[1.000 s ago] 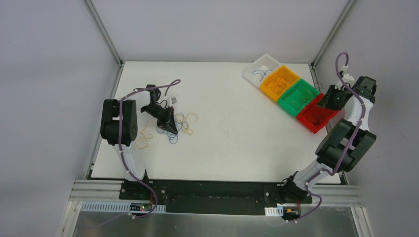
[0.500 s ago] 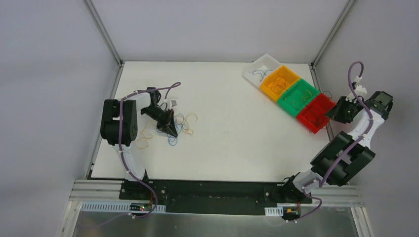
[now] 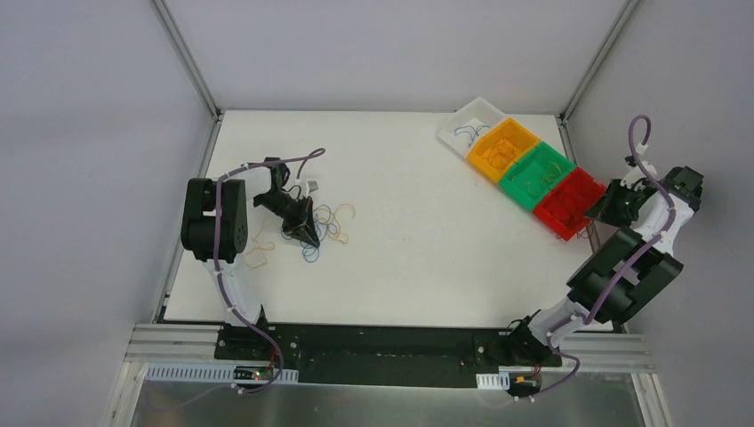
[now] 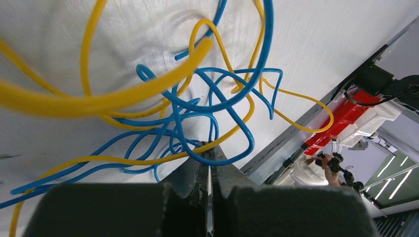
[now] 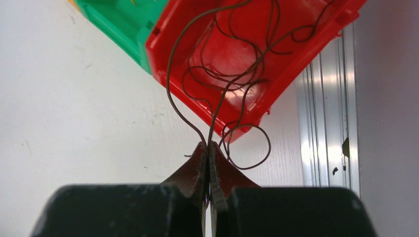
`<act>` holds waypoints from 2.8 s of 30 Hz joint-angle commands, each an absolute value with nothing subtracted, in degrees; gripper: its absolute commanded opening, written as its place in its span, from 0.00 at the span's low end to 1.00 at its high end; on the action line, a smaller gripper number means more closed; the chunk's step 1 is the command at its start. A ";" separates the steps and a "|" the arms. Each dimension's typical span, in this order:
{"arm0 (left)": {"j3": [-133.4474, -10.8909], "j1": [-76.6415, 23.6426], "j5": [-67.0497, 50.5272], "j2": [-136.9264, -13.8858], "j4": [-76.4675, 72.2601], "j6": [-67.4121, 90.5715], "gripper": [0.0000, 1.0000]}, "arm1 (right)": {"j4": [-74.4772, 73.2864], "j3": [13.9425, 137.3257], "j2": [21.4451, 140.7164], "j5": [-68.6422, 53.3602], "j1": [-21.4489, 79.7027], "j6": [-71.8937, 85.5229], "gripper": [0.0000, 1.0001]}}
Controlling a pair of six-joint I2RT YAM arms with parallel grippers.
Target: Untangle the cables
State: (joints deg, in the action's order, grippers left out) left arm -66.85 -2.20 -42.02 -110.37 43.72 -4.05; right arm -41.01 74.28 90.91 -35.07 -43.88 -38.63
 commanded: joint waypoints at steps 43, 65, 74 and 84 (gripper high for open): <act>-68.55 -2.52 -44.08 -113.99 44.06 -5.09 0.00 | -57.90 85.13 86.47 -14.08 -29.80 -35.51 0.73; -81.42 -19.49 -62.48 -106.55 39.46 2.10 0.27 | -51.91 71.25 79.00 -39.32 -7.26 -25.19 0.64; -70.94 -8.25 -54.09 -100.73 39.84 2.91 0.46 | -39.11 67.59 85.68 -36.91 11.08 -17.45 0.67; -73.23 -12.41 -51.29 -105.92 36.30 5.20 0.53 | -25.89 68.95 98.14 -34.02 25.09 -16.37 0.66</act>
